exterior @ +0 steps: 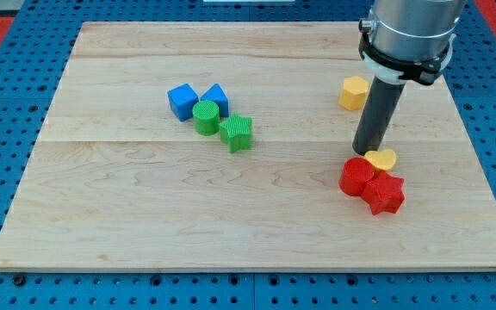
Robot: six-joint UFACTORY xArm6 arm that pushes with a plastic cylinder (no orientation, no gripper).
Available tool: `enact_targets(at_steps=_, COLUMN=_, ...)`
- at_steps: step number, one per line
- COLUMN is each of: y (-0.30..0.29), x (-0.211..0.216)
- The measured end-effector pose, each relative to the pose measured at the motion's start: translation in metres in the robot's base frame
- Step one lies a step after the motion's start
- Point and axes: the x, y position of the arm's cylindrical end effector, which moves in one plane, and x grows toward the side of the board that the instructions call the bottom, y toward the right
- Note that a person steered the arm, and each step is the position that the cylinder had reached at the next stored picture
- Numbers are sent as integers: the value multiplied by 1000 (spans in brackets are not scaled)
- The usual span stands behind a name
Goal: Push the yellow hexagon into the yellow heart and red circle
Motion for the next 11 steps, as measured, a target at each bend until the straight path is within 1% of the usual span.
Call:
enact_targets(at_steps=1, y=21, x=-59)
enact_targets(at_steps=2, y=60, x=-72)
enact_targets(at_steps=3, y=10, x=-102)
enact_targets(at_steps=4, y=-14, x=-118)
enact_targets(at_steps=5, y=-9, x=-141)
enact_targets(at_steps=6, y=-60, x=-141)
enact_targets(at_steps=7, y=-59, x=-113)
enact_targets(at_steps=8, y=-58, x=-102)
enact_targets(at_steps=9, y=-56, x=-80)
enact_targets(at_steps=10, y=-56, x=-66)
enact_targets(at_steps=11, y=-79, x=-67)
